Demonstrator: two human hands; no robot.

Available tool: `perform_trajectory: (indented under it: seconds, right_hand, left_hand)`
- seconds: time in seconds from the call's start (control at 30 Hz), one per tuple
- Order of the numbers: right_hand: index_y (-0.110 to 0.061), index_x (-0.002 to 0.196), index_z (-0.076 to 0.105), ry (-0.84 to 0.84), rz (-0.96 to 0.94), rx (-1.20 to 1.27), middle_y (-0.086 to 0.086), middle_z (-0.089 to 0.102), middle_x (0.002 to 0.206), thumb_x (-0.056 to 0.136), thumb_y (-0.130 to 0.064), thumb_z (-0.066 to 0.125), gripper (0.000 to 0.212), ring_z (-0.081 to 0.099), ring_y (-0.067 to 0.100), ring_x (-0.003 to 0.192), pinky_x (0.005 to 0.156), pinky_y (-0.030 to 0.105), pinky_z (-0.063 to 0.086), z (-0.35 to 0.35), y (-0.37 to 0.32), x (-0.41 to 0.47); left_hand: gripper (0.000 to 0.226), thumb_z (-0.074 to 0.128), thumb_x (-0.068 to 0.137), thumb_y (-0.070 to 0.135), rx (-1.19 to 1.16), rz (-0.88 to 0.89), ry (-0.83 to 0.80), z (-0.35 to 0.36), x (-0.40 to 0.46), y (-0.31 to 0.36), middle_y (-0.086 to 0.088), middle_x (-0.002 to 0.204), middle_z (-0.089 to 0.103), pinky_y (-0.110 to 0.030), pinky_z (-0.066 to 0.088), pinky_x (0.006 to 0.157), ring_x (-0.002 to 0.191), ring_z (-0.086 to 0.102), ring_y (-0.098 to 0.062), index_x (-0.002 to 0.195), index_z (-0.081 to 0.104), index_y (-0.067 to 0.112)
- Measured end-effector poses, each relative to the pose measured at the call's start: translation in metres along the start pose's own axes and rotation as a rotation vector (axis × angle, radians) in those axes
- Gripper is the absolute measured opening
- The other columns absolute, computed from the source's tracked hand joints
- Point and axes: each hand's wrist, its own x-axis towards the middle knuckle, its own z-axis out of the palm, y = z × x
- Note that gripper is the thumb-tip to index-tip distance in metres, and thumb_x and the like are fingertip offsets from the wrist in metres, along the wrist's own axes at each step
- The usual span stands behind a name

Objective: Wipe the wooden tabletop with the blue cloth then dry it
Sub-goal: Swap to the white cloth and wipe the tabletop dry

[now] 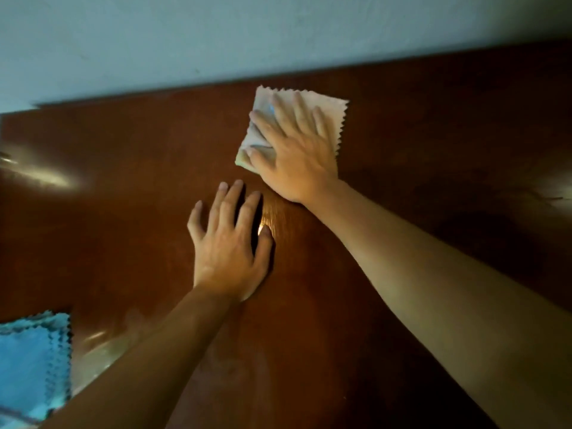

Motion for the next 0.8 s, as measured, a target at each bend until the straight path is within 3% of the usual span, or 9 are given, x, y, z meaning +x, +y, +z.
perform_trajectory:
  seconds: [0.1, 0.23, 0.33, 0.43, 0.53, 0.7, 0.8]
  right_hand:
    - [-0.037, 0.158, 0.033, 0.021, 0.054, -0.019, 0.001, 0.020, 0.171, 0.096, -0.067, 0.026, 0.068, 0.011, 0.030, 0.159, 0.127, 0.051, 0.009, -0.008, 0.044, -0.009]
    - [-0.031, 0.160, 0.029, 0.045, 0.238, -0.066, 0.007, 0.020, 0.171, 0.099, -0.064, 0.024, 0.069, 0.011, 0.034, 0.158, 0.126, 0.053, 0.011, -0.027, 0.117, -0.023]
    - [-0.033, 0.158, 0.035, 0.074, 0.293, 0.022, 0.006, 0.022, 0.170, 0.099, -0.063, 0.029, 0.066, 0.013, 0.034, 0.158, 0.125, 0.053, 0.010, -0.021, 0.087, -0.038]
    - [-0.034, 0.154, 0.043, 0.095, 0.125, 0.036, 0.004, 0.030, 0.167, 0.099, -0.061, 0.033, 0.062, 0.018, 0.032, 0.157, 0.125, 0.053, 0.012, 0.003, 0.023, -0.072]
    - [-0.037, 0.156, 0.036, 0.011, 0.030, 0.019, 0.002, 0.023, 0.170, 0.101, -0.064, 0.024, 0.063, 0.011, 0.029, 0.159, 0.127, 0.053, 0.011, 0.001, 0.027, -0.083]
    - [-0.036, 0.161, 0.020, 0.014, 0.391, -0.032, 0.006, 0.012, 0.172, 0.097, -0.069, 0.013, 0.072, 0.006, 0.032, 0.159, 0.126, 0.053, 0.009, -0.017, 0.098, -0.083]
    - [-0.036, 0.162, 0.021, 0.043, 0.440, -0.001, 0.006, 0.012, 0.172, 0.101, -0.069, 0.020, 0.069, 0.007, 0.033, 0.159, 0.127, 0.054, 0.008, -0.011, 0.067, -0.103]
  left_hand:
    - [0.063, 0.020, 0.100, 0.050, 0.014, -0.002, -0.029, 0.010, -0.002, 0.010, -0.006, 0.166, 0.018, -0.055, 0.004, 0.120, 0.155, 0.004, -0.026, 0.155, 0.032, 0.022]
    - [0.060, 0.022, 0.102, 0.050, 0.001, 0.000, 0.003, 0.014, -0.003, 0.008, -0.006, 0.166, 0.020, -0.055, 0.004, 0.121, 0.155, 0.004, -0.026, 0.154, 0.033, 0.022]
    - [0.059, 0.024, 0.101, 0.050, -0.019, -0.008, 0.018, 0.017, -0.003, 0.008, -0.006, 0.165, 0.022, -0.054, 0.004, 0.121, 0.155, 0.005, -0.026, 0.153, 0.035, 0.023]
    - [0.058, 0.026, 0.100, 0.049, -0.026, -0.008, 0.027, 0.018, -0.004, 0.007, -0.007, 0.165, 0.024, -0.054, 0.006, 0.121, 0.155, 0.007, -0.026, 0.152, 0.035, 0.023]
    - [0.058, 0.027, 0.100, 0.049, -0.039, 0.003, 0.033, 0.017, -0.004, 0.007, -0.007, 0.165, 0.024, -0.054, 0.006, 0.121, 0.155, 0.007, -0.026, 0.151, 0.035, 0.022]
    - [0.058, 0.030, 0.100, 0.049, -0.053, 0.005, 0.046, 0.017, -0.004, 0.006, -0.008, 0.164, 0.025, -0.054, 0.005, 0.122, 0.155, 0.007, -0.026, 0.151, 0.036, 0.022]
    - [0.058, 0.030, 0.100, 0.049, -0.063, 0.008, 0.043, 0.016, -0.005, 0.006, -0.007, 0.165, 0.024, -0.055, 0.005, 0.122, 0.155, 0.007, -0.027, 0.151, 0.037, 0.022]
